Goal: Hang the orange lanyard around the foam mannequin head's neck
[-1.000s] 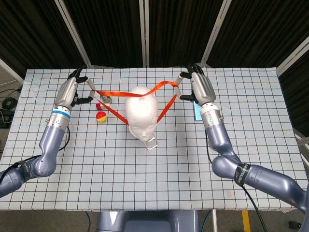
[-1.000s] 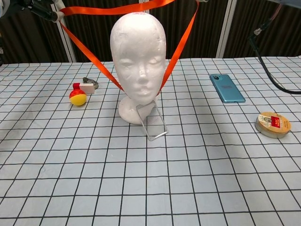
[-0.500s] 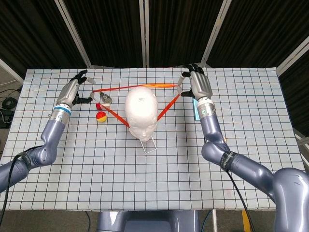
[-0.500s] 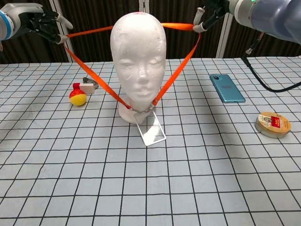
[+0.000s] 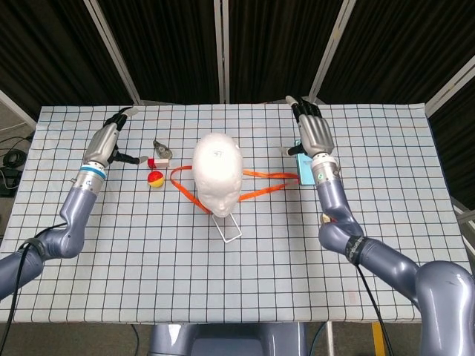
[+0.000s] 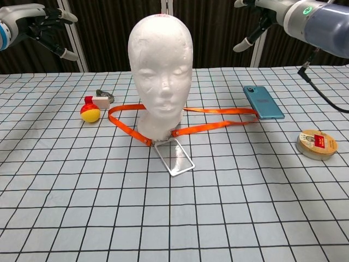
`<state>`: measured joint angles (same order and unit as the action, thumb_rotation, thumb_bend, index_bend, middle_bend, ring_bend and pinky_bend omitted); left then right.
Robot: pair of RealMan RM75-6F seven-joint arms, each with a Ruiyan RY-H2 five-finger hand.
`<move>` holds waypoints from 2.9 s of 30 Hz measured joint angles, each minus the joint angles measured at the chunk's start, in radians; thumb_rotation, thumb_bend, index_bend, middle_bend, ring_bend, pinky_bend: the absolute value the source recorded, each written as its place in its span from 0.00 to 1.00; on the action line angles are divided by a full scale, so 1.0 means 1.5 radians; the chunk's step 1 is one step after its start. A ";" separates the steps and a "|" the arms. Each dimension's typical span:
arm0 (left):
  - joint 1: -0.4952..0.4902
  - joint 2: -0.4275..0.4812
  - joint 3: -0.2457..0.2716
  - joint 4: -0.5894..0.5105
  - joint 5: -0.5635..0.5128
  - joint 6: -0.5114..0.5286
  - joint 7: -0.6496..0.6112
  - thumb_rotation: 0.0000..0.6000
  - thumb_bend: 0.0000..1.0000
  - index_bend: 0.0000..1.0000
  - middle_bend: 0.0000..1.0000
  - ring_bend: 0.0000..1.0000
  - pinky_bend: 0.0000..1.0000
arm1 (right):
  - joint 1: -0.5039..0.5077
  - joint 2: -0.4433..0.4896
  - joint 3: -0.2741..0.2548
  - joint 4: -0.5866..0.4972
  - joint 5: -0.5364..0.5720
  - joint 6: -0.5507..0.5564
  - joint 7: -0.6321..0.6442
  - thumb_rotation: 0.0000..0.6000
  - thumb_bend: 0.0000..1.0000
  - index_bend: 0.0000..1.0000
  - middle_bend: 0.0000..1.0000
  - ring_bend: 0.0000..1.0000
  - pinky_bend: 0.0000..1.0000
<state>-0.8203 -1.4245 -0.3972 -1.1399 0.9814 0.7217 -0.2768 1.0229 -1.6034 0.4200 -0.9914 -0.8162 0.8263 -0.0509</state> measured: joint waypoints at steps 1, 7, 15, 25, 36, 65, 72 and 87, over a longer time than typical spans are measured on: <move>0.004 0.005 0.002 -0.010 0.003 0.008 0.003 1.00 0.01 0.00 0.00 0.00 0.00 | -0.005 0.008 -0.001 -0.012 -0.002 0.004 -0.002 1.00 0.29 0.03 0.00 0.00 0.00; 0.043 0.054 0.029 -0.089 0.027 0.085 0.074 1.00 0.01 0.00 0.00 0.00 0.00 | -0.059 0.091 -0.023 -0.144 -0.027 0.025 -0.012 1.00 0.59 0.06 0.00 0.00 0.00; 0.131 0.132 0.084 -0.239 0.047 0.225 0.214 1.00 0.02 0.00 0.00 0.00 0.00 | -0.179 0.251 -0.095 -0.353 -0.112 0.057 0.003 1.00 0.90 0.13 0.03 0.00 0.00; 0.276 0.210 0.174 -0.419 0.085 0.409 0.340 1.00 0.02 0.00 0.00 0.00 0.00 | -0.256 0.319 -0.220 -0.434 -0.346 0.039 0.095 1.00 1.00 0.22 0.08 0.00 0.03; 0.344 0.198 0.216 -0.455 0.127 0.494 0.414 1.00 0.02 0.00 0.00 0.00 0.00 | -0.224 0.179 -0.268 -0.371 -0.462 -0.016 0.083 1.00 1.00 0.23 0.11 0.00 0.10; 0.352 0.196 0.194 -0.424 0.124 0.438 0.379 1.00 0.04 0.00 0.00 0.00 0.00 | -0.145 -0.050 -0.205 -0.265 -0.339 -0.058 -0.057 1.00 1.00 0.18 0.15 0.12 0.21; 0.352 0.194 0.190 -0.421 0.122 0.431 0.378 1.00 0.04 0.00 0.00 0.00 0.00 | -0.140 -0.046 -0.217 -0.271 -0.325 -0.075 -0.069 1.00 1.00 0.18 0.17 0.13 0.24; 0.353 0.192 0.185 -0.418 0.120 0.419 0.377 1.00 0.04 0.00 0.00 0.00 0.00 | -0.138 0.017 -0.256 -0.366 -0.327 -0.109 -0.071 1.00 1.00 0.20 0.21 0.15 0.26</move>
<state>-0.2903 -1.1364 -0.1194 -1.7661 1.1615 1.3507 0.2889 0.8163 -1.5780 0.0362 -1.5400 -1.3062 0.6621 -0.1575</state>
